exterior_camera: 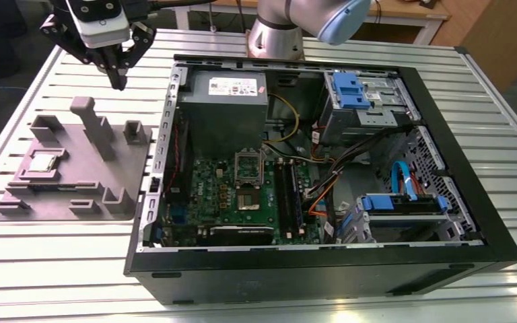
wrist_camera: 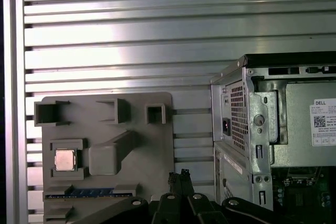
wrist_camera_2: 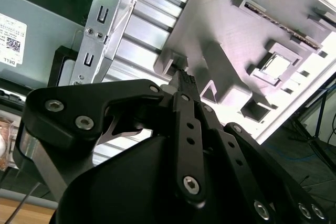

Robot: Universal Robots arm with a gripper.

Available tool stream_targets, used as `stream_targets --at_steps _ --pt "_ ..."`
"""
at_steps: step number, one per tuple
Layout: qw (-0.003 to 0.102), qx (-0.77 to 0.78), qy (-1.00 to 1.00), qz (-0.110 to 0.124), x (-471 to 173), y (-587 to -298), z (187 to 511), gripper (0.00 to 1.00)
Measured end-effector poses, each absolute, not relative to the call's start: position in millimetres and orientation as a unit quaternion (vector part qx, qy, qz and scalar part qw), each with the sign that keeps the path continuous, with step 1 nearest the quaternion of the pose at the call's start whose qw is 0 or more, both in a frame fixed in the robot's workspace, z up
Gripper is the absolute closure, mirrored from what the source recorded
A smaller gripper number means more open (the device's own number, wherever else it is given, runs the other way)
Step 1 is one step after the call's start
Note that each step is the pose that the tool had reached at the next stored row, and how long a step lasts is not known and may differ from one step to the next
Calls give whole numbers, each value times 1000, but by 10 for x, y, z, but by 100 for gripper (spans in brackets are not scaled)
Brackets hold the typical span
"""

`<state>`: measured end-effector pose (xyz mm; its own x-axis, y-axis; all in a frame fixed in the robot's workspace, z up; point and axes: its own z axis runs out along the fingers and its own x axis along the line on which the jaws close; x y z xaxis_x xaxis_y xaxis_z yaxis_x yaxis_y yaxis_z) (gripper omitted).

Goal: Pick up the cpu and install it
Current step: 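Reach for the cpu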

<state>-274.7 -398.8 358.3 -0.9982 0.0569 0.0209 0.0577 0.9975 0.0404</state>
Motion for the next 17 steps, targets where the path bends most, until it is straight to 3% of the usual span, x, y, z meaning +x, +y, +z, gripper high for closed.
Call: stream_targets --at_steps 17 --pt "10 -29 -999 -21 -2814 -3988 3574 90"
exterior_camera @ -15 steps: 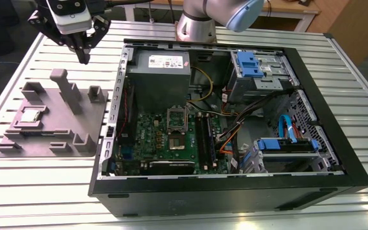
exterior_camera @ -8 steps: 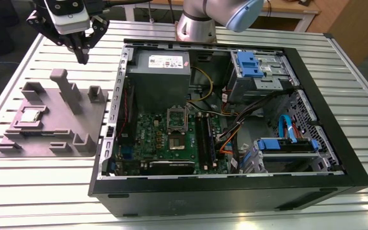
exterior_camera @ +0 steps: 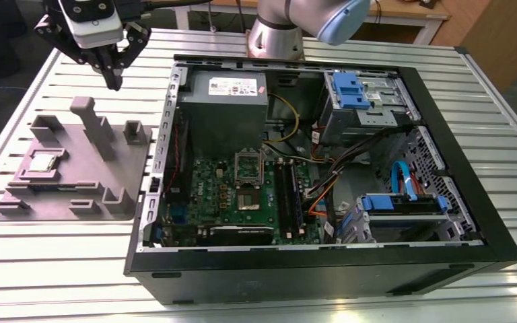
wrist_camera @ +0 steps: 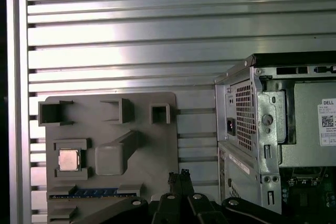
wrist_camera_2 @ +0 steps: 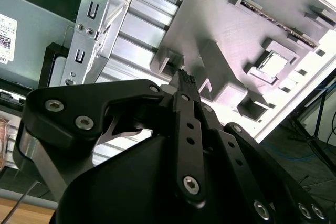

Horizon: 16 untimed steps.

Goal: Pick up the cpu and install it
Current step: 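Reach for the cpu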

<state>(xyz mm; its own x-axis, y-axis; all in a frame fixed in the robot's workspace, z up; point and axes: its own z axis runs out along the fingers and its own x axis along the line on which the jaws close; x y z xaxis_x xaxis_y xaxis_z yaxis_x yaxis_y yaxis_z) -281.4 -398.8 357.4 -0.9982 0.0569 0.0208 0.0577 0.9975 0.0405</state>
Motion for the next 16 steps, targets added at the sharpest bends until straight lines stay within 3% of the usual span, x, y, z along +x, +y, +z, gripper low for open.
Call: stream_targets --at_steps 16 --pt "10 -29 -999 -21 -2876 -3988 3565 90"
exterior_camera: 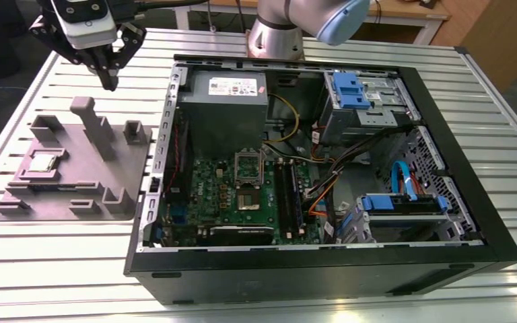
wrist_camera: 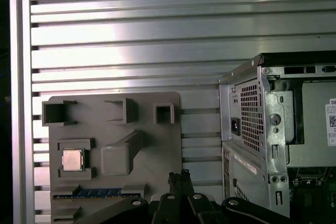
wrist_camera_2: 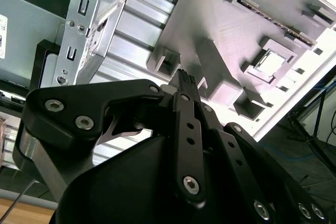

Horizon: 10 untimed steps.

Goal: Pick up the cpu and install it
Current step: 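Reach for the cpu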

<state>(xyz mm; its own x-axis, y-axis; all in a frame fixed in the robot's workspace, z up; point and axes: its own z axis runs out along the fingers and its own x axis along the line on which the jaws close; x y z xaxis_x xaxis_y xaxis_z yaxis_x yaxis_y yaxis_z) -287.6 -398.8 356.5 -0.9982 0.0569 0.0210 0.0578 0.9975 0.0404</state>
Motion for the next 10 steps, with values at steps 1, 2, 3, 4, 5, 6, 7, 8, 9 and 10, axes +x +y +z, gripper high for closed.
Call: stream_targets --at_steps 1,2,3,4,5,6,7,8,9,10 --pt "10 -29 -999 -20 -2880 -3988 3565 90" --pt "10 -29 -999 -21 -2883 -3988 3565 90" --pt "10 -29 -999 -21 -2887 -3988 3565 90" --pt "10 -29 -999 -21 -2891 -3988 3564 90" --pt "10 -29 -999 -21 -2893 -3988 3564 90" --pt "10 -29 -999 -21 -2895 -3988 3564 90" --pt "10 -29 -999 -21 -2898 -3988 3564 90" --pt "10 -29 -999 -21 -2900 -3988 3564 90" --pt "10 -29 -999 -21 -2903 -3988 3564 90" --pt "10 -29 -999 -21 -2907 -3988 3564 90"
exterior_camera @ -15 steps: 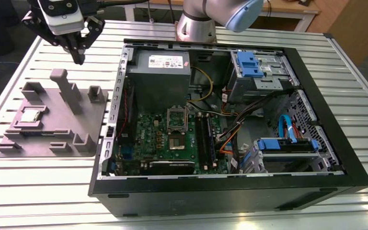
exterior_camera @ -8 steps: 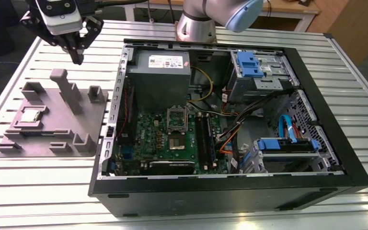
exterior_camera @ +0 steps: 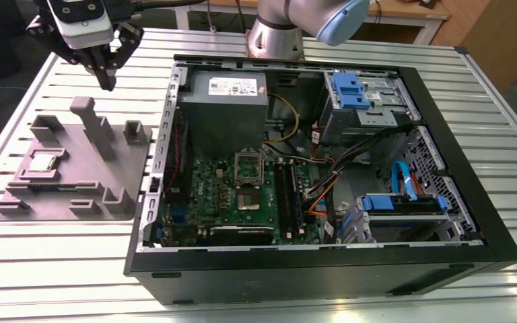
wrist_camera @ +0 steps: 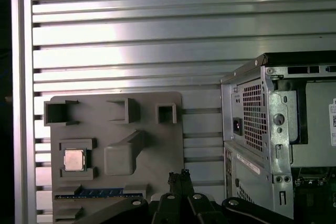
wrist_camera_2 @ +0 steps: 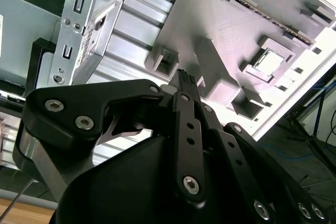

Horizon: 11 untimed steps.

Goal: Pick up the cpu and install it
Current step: 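Reach for the cpu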

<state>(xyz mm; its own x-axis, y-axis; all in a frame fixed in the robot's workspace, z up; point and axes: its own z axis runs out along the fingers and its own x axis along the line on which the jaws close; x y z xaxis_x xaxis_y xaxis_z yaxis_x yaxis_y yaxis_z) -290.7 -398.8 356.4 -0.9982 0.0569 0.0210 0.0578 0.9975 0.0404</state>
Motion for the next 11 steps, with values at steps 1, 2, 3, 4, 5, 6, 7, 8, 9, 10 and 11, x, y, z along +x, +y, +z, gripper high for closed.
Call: stream_targets --at_steps 1,2,3,4,5,6,7,8,9,10,11 --pt "10 -29 -999 -21 -2912 -3988 3564 90" --pt "10 -29 -999 -21 -2917 -3988 3564 90" --pt "10 -29 -999 -20 -2921 -3988 3564 90" --pt "10 -29 -999 -21 -2926 -3988 3563 90" --pt "10 -29 -999 -21 -2931 -3988 3563 90" --pt "10 -29 -999 -21 -2936 -3988 3562 90" --pt "10 -29 -999 -21 -2939 -3988 3562 90" --pt "10 -29 -999 -21 -2942 -3988 3562 90" --pt "10 -29 -999 -21 -2948 -3988 3562 90" --pt "10 -29 -999 -21 -2952 -3988 3562 90" --pt "10 -29 -999 -21 -2956 -3988 3561 90"
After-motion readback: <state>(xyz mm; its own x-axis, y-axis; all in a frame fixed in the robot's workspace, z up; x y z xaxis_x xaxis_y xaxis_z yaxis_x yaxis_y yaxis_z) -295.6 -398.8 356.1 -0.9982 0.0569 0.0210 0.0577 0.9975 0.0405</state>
